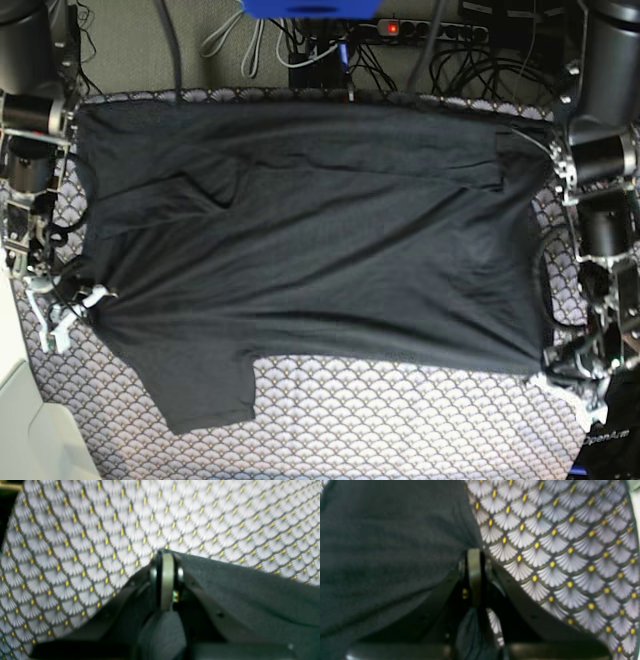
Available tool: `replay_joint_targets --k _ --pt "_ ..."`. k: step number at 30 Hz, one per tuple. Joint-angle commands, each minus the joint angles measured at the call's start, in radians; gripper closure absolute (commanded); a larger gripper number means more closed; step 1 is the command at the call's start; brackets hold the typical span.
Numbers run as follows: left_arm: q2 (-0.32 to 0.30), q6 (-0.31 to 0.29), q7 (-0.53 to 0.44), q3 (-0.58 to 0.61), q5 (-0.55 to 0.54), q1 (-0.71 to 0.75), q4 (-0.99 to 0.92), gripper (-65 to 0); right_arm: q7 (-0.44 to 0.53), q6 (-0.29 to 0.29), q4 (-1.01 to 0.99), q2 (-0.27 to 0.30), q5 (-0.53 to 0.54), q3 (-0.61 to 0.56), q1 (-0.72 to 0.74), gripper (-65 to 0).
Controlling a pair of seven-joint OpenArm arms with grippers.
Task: Fold the T-shirt properly
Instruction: 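Lift the grasped hem corners with both grippers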
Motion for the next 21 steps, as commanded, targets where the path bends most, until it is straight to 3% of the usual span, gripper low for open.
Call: replay_joint_targets --k 1,15,21 --pt "-0.023 0.002 0.001 -0.002 -0.004 -0.052 0.023 -0.5 0.011 0.001 0.036 0.019 0.011 0.008 0.015 0.0" --pt "-0.029 0.002 0.026 -0.001 -0.004 -0.098 0.024 -0.5 0.0 0.001 0.061 0.013 0.011 0.01 -0.005 0.0" --pt "-0.041 0.002 0.104 -0.001 -0.004 -0.123 0.07 -0.5 0.0 0.001 0.061 0.012 0.011 0.01 -0.005 0.0"
